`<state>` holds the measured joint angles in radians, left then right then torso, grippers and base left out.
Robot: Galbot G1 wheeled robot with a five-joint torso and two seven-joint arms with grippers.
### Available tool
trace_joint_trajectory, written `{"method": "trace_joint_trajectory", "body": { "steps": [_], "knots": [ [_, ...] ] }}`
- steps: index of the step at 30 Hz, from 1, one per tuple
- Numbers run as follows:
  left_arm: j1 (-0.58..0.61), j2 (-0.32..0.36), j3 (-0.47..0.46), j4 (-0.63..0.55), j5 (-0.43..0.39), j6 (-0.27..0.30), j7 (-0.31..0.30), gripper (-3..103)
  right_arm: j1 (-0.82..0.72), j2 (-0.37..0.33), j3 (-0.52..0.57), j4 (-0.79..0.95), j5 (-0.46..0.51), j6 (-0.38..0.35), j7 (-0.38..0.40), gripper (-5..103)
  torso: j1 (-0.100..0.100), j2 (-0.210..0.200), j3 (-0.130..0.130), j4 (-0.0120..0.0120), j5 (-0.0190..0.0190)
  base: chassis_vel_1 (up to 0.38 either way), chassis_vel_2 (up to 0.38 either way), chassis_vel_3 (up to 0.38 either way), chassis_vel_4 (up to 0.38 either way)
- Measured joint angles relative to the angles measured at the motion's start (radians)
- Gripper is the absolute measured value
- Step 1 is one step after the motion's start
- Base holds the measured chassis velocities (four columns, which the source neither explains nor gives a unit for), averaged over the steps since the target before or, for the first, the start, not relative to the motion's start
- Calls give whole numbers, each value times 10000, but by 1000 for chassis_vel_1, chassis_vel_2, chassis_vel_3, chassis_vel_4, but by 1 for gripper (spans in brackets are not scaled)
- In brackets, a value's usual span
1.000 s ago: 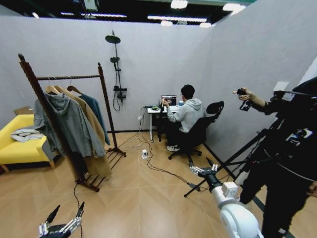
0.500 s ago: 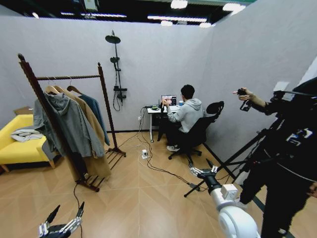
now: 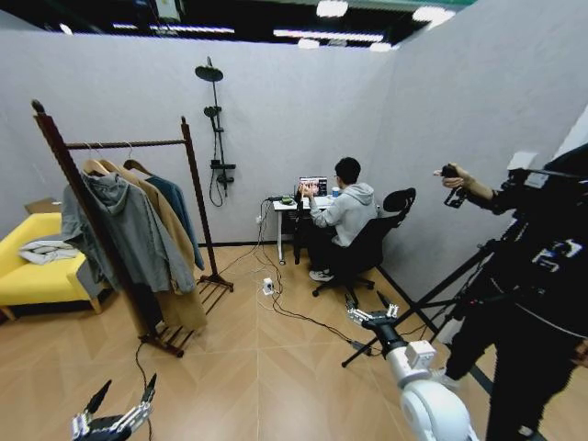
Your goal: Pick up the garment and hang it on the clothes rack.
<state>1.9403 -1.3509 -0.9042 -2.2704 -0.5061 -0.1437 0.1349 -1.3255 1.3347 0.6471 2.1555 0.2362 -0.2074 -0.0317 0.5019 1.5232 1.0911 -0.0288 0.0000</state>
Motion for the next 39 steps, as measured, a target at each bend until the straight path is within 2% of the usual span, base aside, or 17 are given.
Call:
{"method": "trace_joint_trajectory", "body": {
  "steps": [13,22,23,24,25,28,30,32,33,36,39],
  "knots": [
    [0,0,0,0,1,0,3,100,-138,35,56,131,-22,5,-161,100,2,-1,0,1,3,-235,233,235,-220],
    [0,0,0,-1,0,0,1,100,-304,-12,199,44,-3,155,-414,100,4,-3,1,3,2,-338,335,343,-335],
    [0,1,0,0,0,0,0,100,-319,-12,209,20,-17,163,-465,100,7,-5,2,-2,-9,-366,358,374,-353],
    [0,0,-1,0,0,0,1,100,-338,-11,218,9,-25,171,-514,100,5,-4,2,1,6,-379,373,374,-382],
    [0,0,0,0,0,0,1,100,-356,-9,219,6,-30,177,-537,100,3,-3,0,2,5,-332,364,371,-382],
    [0,0,0,0,0,0,3,100,-370,6,209,8,-35,189,-546,100,8,-5,2,-1,-9,-335,353,365,-360],
    [0,0,0,0,0,0,6,100,-374,13,205,29,-37,191,-546,100,4,-3,0,0,6,-352,350,354,-355],
    [0,0,0,-1,0,0,3,100,-383,14,202,48,-39,192,-546,100,1,-1,0,3,6,-364,328,346,-360],
    [-1,0,0,0,0,0,2,100,-397,17,198,69,-39,193,-544,100,7,-5,2,0,-9,-331,327,343,-328],
    [0,0,0,0,0,0,2,100,-434,4,211,84,-40,224,-527,100,0,0,-1,0,7,-347,338,356,-337],
    [0,0,-1,0,0,0,-1,100,-432,-4,220,84,-40,252,-505,100,5,-3,1,3,-1,-307,338,335,-327]
  ]
}}
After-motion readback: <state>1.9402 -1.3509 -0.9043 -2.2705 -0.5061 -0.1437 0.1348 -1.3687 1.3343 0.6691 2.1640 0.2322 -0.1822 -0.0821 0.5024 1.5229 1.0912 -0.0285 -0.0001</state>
